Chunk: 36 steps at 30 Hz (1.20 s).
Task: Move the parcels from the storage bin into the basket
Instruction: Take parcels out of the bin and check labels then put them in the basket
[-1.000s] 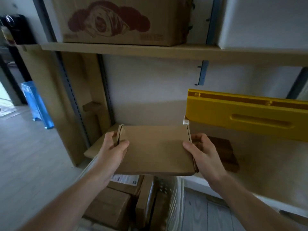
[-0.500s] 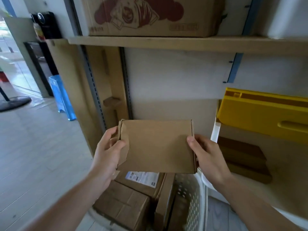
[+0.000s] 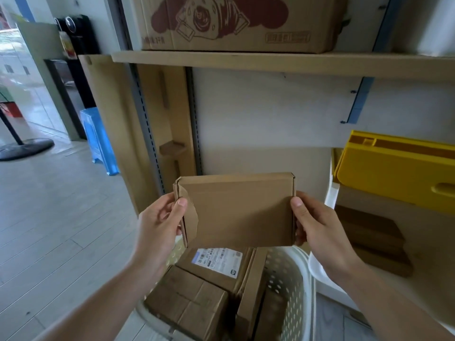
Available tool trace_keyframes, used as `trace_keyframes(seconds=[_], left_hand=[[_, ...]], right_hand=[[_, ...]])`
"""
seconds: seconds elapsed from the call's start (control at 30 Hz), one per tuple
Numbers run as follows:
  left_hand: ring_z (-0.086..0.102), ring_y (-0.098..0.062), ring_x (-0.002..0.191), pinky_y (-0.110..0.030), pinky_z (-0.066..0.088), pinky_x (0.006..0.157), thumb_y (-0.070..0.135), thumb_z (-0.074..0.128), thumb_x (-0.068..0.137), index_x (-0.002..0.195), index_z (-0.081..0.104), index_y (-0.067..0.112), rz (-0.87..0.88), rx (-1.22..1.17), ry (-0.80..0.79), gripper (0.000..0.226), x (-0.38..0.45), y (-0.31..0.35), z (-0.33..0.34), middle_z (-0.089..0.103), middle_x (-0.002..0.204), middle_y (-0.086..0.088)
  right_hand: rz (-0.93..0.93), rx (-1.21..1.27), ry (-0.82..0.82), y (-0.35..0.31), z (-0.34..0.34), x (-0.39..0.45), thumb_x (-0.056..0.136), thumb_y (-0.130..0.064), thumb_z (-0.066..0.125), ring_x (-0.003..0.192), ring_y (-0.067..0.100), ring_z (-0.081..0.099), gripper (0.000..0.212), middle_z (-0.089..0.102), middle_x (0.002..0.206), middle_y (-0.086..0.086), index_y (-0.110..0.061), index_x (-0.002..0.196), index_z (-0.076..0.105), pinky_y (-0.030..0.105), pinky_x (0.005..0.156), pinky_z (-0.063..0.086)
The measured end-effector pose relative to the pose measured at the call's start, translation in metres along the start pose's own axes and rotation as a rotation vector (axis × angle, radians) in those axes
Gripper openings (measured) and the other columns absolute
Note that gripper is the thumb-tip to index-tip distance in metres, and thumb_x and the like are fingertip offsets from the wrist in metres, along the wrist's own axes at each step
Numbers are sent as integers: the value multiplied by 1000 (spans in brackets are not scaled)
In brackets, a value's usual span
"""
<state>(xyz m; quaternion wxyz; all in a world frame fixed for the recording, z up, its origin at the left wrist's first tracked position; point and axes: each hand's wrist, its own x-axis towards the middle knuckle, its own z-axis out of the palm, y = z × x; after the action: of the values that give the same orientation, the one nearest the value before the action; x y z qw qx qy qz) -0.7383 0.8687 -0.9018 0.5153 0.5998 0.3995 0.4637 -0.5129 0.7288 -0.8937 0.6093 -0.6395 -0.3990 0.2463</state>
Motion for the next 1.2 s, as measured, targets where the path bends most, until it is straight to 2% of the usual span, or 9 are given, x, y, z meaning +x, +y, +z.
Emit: trace_keyframes(seconds=[0.1,0.3,0.37,0.5,0.63,0.8,0.93,1.07,1.2], left_hand=[[64,0,60,-28,52,65,32,54,99,110,69,25,5,23,-48,20,-2,-2,3,69,66,16],[56,-22,45,-38,54,55,44,44,98,125,64,19,40,35,-151,42,-2,-5,7,49,48,2],[69,-35,57,-38,61,59,47,40,96,118,63,13,59,-33,-173,47,-4,-2,9,63,57,-13],[75,-36,79,-40,60,68,52,33,95,115,52,0,49,-94,-207,59,-2,-3,10,76,82,-20],[73,-35,85,-41,57,70,57,33,102,124,56,6,44,-113,-229,60,-3,-5,9,76,90,-20],[68,-27,95,-34,59,75,57,38,96,121,52,27,43,-130,-311,41,-6,-8,14,69,117,-1],[65,-12,98,-32,57,74,36,41,102,117,49,33,52,-106,-293,18,-7,-9,18,70,108,13],[69,-7,90,-33,58,77,19,44,105,131,38,54,42,-84,-237,44,-6,-6,19,75,107,10],[71,-5,89,-40,56,85,15,48,104,141,39,43,-24,-82,-207,47,-5,-8,19,75,101,13]], right_hand=[[29,-24,23,2,-6,-1,106,-31,43,49,2,51,25,53,51,-18,-30,100,67,19,47,42],[91,91,19,-1,-15,-2,105,-28,44,47,-1,58,21,60,51,-15,-30,102,65,9,44,41],[69,62,9,-2,-17,-3,104,-39,38,47,12,53,30,55,52,-3,-28,94,65,15,42,35],[110,31,-19,-5,-18,-8,104,-48,29,58,23,64,40,69,74,16,-30,114,64,27,44,38],[147,24,-6,-4,-16,-10,106,-43,30,58,24,65,45,71,78,17,-16,108,66,29,48,45],[128,38,33,-8,-13,-10,107,-38,33,77,27,74,35,69,108,1,-34,118,66,31,56,58],[108,-6,16,-6,-10,-8,108,-26,41,97,21,71,29,67,115,-4,-43,116,62,39,66,63],[69,-14,23,-5,-13,-7,106,-14,47,93,16,73,44,74,105,-10,-52,129,49,40,71,63],[109,-20,51,-1,-13,-5,105,-14,50,91,14,73,47,75,104,-7,-45,139,41,38,69,62]])
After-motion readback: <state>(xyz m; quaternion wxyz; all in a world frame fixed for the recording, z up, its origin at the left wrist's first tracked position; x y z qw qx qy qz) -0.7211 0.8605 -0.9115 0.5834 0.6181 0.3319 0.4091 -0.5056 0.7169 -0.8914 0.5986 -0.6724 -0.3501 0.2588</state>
